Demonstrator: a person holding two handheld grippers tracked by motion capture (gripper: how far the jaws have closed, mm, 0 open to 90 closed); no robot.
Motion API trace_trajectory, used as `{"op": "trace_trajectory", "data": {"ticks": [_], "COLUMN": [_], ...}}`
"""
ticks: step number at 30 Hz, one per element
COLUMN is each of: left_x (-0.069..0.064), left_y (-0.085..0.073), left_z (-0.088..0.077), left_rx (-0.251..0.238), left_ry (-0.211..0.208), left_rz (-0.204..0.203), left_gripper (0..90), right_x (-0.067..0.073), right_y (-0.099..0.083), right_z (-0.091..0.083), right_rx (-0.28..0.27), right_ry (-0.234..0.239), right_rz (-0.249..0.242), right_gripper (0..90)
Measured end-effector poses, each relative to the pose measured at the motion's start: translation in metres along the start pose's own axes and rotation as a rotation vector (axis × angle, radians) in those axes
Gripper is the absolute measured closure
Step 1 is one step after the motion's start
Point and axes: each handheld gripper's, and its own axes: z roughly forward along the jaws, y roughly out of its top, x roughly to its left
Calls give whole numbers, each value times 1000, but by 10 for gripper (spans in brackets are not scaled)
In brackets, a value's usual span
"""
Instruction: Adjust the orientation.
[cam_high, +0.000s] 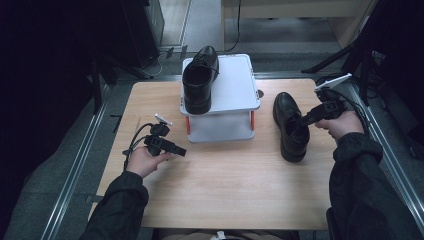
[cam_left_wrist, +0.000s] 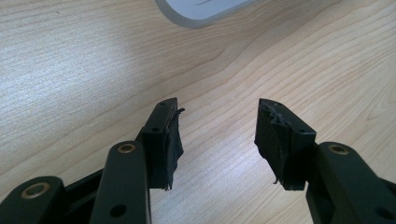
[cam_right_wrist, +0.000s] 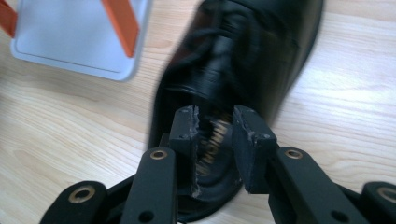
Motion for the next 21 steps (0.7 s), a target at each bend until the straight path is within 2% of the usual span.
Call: {"op": "trace_trajectory", "data": {"ticks": [4, 7, 12, 16, 19, 21], "left_x": [-1, 0, 1, 1, 0, 0], "left_y": [0, 0, 0, 0, 0, 0], "left_z": [0, 0, -1, 0, 0, 0], "left_rx": [-3, -2, -1, 0, 0, -1], "left_ry": [-6, -2, -2, -1, -1, 0], "left_rz": [1, 1, 3, 1, 1, 3], "left_gripper": [495, 496, 494, 494, 494, 494], "right_x": [-15, -22, -27, -30, -29, -26], "right_y": [-4, -8, -12, -10, -9, -7], "right_z": [7, 20, 41, 45, 49, 53], "right_rx": [18, 53, 81, 78, 85, 92], "right_ry": [-13, -15, -26, -13, -31, -60], "right_rz": [46, 49, 60, 79, 70, 67], "right_gripper": [703, 693, 683, 672, 667, 673]}}
